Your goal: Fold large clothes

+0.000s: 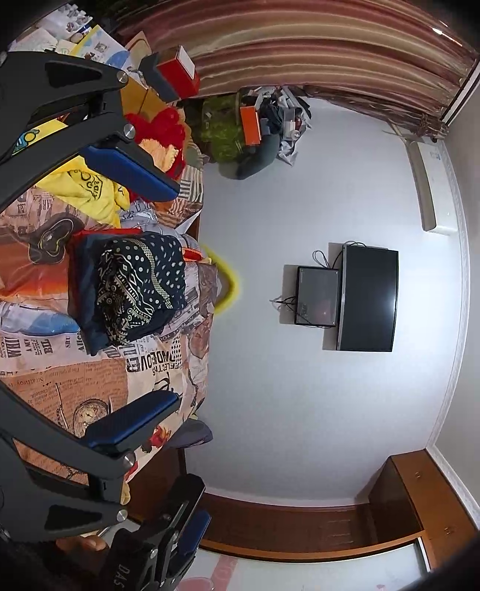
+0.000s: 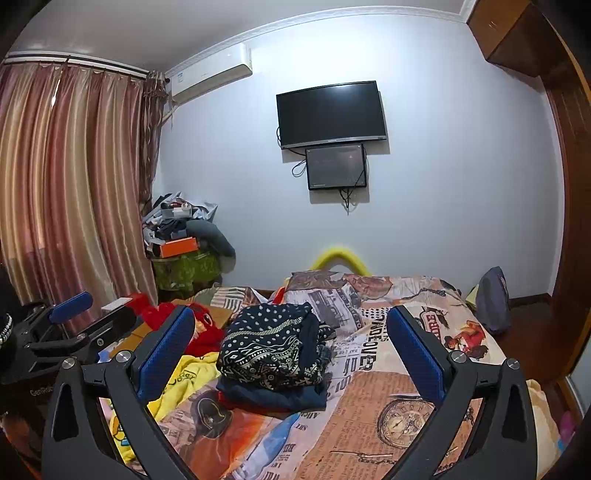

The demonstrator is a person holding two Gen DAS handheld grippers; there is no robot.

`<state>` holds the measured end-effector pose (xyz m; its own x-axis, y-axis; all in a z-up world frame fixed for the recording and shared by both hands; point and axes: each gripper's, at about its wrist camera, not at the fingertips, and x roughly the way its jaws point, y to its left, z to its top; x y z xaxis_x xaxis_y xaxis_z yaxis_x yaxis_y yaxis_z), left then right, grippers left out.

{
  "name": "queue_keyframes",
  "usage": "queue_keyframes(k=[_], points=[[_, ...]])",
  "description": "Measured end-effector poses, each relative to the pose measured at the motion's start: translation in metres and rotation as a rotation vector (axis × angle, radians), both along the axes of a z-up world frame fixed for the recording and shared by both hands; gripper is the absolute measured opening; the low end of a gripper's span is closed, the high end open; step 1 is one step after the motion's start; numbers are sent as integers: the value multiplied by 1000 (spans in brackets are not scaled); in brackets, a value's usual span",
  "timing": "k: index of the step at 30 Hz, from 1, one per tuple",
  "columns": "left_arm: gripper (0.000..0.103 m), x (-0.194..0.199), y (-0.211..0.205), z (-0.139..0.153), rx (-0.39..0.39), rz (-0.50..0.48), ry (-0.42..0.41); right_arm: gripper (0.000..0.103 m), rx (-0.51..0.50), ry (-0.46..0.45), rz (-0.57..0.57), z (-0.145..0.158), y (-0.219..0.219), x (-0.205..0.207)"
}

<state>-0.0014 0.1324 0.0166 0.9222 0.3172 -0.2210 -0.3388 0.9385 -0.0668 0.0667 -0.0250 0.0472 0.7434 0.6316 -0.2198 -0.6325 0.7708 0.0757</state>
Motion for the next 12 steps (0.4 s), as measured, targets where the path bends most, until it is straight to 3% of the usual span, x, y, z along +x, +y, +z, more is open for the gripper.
queue_keyframes(k=[12], points=[[103, -3, -4, 1, 4, -4, 1, 103, 8, 7, -11, 0, 5, -1]])
